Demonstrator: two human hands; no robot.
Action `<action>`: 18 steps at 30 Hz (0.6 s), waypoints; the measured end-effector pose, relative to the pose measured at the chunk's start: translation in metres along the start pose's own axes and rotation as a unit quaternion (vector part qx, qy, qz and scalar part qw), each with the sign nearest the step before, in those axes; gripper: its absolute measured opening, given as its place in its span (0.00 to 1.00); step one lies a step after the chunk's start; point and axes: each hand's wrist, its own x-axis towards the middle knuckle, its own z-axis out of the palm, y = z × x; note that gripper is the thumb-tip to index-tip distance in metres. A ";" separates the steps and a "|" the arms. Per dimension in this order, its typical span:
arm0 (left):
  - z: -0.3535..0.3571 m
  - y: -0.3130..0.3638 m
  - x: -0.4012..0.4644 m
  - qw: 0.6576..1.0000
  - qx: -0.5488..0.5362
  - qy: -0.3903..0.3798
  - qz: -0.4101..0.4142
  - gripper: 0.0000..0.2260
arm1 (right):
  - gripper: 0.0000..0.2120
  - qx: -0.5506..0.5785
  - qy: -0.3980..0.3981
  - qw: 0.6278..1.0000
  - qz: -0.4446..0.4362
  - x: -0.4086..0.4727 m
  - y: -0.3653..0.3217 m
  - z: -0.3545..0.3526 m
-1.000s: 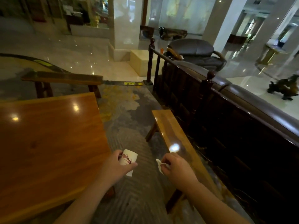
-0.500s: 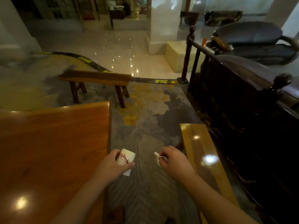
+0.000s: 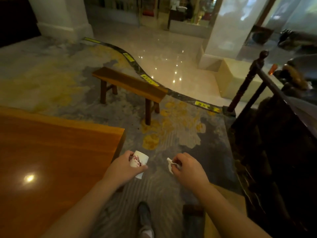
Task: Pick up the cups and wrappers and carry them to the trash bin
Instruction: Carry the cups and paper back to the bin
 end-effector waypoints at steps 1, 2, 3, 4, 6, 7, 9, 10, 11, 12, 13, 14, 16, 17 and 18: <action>-0.001 0.005 0.029 1.000 -0.009 0.010 0.002 0.36 | 0.04 -0.010 0.002 1.000 -0.005 0.029 0.007 -0.003; -0.003 0.010 0.057 1.000 -0.018 0.019 0.007 0.37 | 0.04 -0.019 0.005 1.000 -0.010 0.059 0.013 -0.006; -0.006 0.015 0.081 0.999 -0.027 0.025 0.009 0.37 | 0.04 -0.022 0.007 1.000 -0.014 0.082 0.017 -0.010; -0.010 0.021 0.111 0.999 -0.044 0.031 0.007 0.37 | 0.04 -0.028 0.006 0.999 -0.018 0.112 0.021 -0.014; -0.020 0.031 0.160 0.997 -0.067 0.044 0.004 0.37 | 0.04 -0.036 0.005 0.999 -0.024 0.161 0.024 -0.024; -0.027 0.037 0.183 0.996 -0.077 0.051 0.000 0.36 | 0.04 -0.040 0.005 0.999 -0.026 0.187 0.024 -0.029; -0.045 0.047 0.224 0.994 -0.090 0.061 -0.007 0.35 | 0.04 -0.045 0.004 0.998 -0.037 0.239 0.019 -0.038; -0.055 0.051 0.241 0.993 -0.092 0.066 -0.011 0.35 | 0.04 -0.043 0.003 0.998 -0.042 0.263 0.016 -0.041; -0.065 0.053 0.257 0.993 -0.095 0.072 -0.015 0.34 | 0.04 -0.039 0.001 0.998 -0.050 0.285 0.012 -0.042; -0.075 0.054 0.274 0.992 -0.098 0.080 -0.020 0.34 | 0.04 -0.036 -0.003 0.998 -0.059 0.309 0.009 -0.041; -0.085 0.052 0.288 0.990 -0.103 0.088 -0.027 0.33 | 0.04 -0.034 -0.011 0.997 -0.067 0.331 0.005 -0.039; -0.096 0.048 0.302 0.989 -0.106 0.095 -0.036 0.34 | 0.04 -0.033 -0.021 0.996 -0.077 0.357 0.001 -0.033; -0.113 0.040 0.323 0.988 -0.104 0.105 -0.048 0.35 | 0.03 -0.024 -0.039 0.994 -0.100 0.398 -0.008 -0.023; -0.122 0.032 0.335 0.985 -0.110 0.117 -0.059 0.35 | 0.03 -0.019 -0.051 0.992 -0.115 0.421 -0.013 -0.013; -0.129 0.025 0.345 0.982 -0.118 0.128 -0.072 0.35 | 0.03 -0.016 -0.062 0.990 -0.129 0.442 -0.018 -0.005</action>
